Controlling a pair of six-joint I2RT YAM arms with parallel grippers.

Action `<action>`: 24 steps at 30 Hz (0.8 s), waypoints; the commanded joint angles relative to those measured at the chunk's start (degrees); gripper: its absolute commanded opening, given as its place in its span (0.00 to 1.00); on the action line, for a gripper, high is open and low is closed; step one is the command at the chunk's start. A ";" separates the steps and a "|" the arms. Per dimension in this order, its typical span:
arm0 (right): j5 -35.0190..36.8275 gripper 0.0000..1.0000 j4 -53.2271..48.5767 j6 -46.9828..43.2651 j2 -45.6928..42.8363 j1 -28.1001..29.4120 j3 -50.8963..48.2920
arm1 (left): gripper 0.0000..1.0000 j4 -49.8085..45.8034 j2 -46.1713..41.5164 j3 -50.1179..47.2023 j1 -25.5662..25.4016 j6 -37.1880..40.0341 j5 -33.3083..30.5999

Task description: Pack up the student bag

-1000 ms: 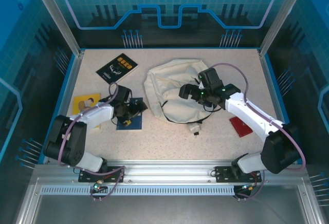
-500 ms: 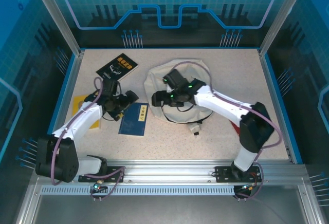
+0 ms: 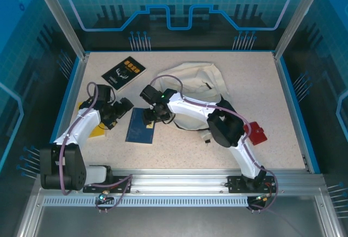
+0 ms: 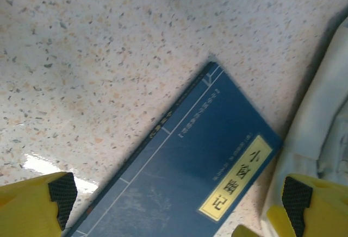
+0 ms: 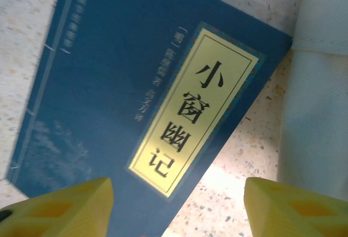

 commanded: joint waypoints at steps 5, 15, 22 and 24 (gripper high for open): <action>-1.12 0.52 -5.82 -2.68 6.09 -0.44 8.05 | 0.98 2.43 2.57 -3.92 0.44 2.44 3.35; 2.89 0.50 -9.57 -3.02 9.14 0.15 8.90 | 0.92 4.35 5.00 -5.34 0.40 2.76 6.58; 8.74 0.48 -12.09 -12.73 8.90 -1.07 6.11 | 0.90 4.25 3.53 -5.69 0.40 2.85 7.68; 9.89 0.46 -12.40 -13.65 8.48 -2.04 6.08 | 0.88 4.51 3.33 -5.93 0.40 2.76 8.60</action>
